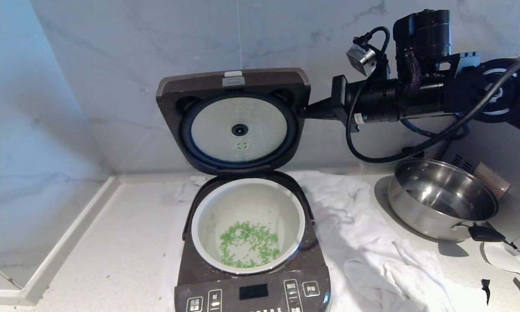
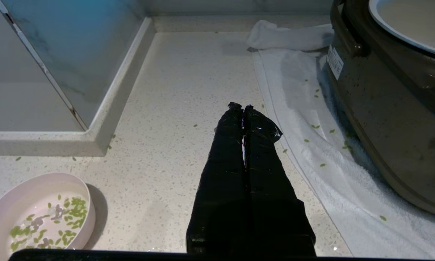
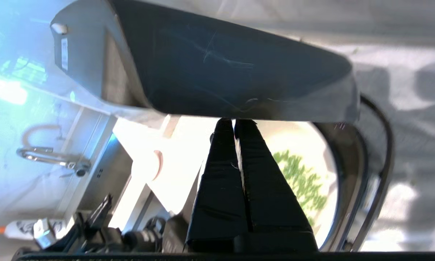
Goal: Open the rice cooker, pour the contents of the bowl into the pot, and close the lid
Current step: Pour the water from the bowl into the rice cooker
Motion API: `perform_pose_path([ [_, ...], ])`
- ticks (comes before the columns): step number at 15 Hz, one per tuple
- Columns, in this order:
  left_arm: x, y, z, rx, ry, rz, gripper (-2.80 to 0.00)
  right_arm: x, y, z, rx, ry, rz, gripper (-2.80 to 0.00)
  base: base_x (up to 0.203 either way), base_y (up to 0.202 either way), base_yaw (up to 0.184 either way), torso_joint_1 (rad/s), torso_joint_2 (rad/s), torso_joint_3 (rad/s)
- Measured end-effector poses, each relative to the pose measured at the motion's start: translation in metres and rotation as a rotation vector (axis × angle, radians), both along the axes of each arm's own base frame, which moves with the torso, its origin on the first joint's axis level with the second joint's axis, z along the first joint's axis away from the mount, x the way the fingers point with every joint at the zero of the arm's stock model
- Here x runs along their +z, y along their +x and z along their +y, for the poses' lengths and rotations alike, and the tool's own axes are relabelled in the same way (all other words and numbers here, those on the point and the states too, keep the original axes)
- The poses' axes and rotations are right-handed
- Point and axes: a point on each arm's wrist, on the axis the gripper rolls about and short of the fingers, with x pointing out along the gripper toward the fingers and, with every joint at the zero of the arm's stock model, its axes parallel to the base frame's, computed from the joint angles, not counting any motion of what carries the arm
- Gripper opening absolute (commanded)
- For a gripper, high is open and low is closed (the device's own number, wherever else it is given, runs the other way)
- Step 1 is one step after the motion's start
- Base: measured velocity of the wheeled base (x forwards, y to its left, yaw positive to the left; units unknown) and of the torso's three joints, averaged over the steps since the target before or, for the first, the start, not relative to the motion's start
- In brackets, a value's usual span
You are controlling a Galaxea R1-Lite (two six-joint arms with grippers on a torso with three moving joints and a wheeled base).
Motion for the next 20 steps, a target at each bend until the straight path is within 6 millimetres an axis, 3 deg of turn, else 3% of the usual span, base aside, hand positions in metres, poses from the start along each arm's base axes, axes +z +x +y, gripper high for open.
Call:
perform_pose_path([
  [9,0.000,0.000,0.000,0.008,-0.011,0.000,-2.80,0.009,0.027,0.005,-0.027,0.021,-0.067,-2.80,0.000,0.000,0.000,0.000,0.00,0.000],
  [13,0.000,0.000,0.000,0.007,-0.011,0.000,-2.80,0.008,0.026,0.008,-0.063,0.009,-0.066,-2.80,0.000,0.000,0.000,0.000,0.00,0.000],
  [16,0.000,0.000,0.000,0.008,-0.011,0.000,-2.80,0.005,0.005,0.009,-0.038,-0.007,-0.038,-2.80,0.000,0.000,0.000,0.000,0.00,0.000],
  [20,0.000,0.000,0.000,0.008,-0.015,0.000,-2.80,0.000,-0.054,0.013,0.047,-0.036,0.011,-2.80,0.000,0.000,0.000,0.000,0.00,0.000],
])
